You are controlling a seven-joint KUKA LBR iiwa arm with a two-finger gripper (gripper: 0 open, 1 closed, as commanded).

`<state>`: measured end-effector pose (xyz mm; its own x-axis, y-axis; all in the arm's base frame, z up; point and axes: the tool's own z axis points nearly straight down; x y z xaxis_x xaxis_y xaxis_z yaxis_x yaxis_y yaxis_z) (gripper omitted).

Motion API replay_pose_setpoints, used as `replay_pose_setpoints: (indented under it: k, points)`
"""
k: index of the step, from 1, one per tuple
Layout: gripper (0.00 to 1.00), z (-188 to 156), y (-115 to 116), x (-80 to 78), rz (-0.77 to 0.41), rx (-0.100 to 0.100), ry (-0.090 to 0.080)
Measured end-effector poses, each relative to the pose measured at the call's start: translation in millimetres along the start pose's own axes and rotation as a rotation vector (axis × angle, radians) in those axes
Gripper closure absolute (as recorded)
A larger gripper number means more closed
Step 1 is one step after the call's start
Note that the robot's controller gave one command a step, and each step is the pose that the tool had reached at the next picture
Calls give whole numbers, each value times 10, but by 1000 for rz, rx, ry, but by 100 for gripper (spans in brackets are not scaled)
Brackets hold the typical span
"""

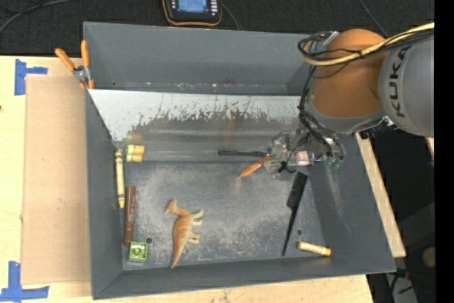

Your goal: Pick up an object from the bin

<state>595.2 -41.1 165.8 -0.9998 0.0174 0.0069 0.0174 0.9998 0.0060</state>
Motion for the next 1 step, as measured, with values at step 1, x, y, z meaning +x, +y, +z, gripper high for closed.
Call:
replay_pose_setpoints:
  k: [1]
  points:
    - [100,-232,4,7,0,-1,3]
